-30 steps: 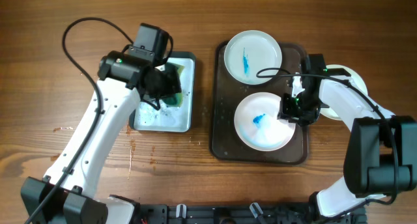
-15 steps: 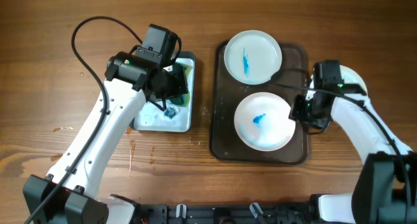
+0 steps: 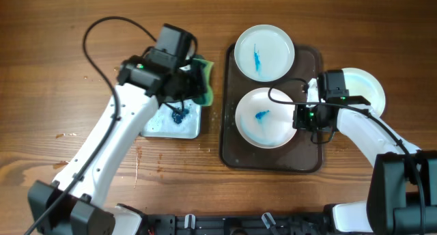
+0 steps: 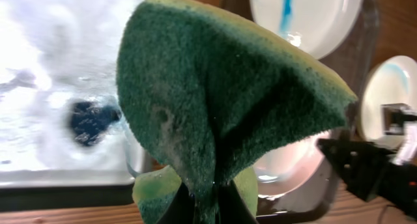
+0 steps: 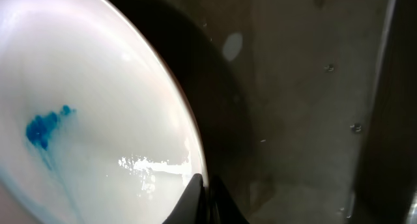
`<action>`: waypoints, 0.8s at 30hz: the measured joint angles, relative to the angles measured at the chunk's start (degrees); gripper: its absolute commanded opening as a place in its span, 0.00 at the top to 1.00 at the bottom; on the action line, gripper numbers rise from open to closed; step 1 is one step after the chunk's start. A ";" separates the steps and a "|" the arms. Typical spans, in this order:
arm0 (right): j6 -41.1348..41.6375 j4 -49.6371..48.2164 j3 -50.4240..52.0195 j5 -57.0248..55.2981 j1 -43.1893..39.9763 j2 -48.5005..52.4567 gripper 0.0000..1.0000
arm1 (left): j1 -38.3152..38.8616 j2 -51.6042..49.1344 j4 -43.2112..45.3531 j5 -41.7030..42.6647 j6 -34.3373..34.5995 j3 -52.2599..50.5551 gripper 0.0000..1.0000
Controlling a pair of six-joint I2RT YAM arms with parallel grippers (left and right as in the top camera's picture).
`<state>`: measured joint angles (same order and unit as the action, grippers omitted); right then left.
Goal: Clean dirty plates on tray and stack at the side
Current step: 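Scrub the front plate's blue stain with the sponge in the left gripper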
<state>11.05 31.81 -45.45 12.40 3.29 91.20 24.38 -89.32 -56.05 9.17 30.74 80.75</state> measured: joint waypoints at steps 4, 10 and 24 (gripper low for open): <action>2.34 0.20 0.00 -2.12 0.44 0.00 0.95 | 5.42 -5.18 2.99 0.98 4.76 0.00 0.96; 2.05 -0.15 0.00 -2.40 0.42 0.31 0.96 | 13.46 -15.32 13.97 4.74 7.69 0.00 0.96; 1.22 0.26 -0.07 -1.90 0.37 0.74 0.96 | 19.41 -32.20 33.81 11.78 13.99 0.20 0.96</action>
<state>12.27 32.08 -45.52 10.50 3.66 91.94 43.79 -121.51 -22.24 20.95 44.73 80.95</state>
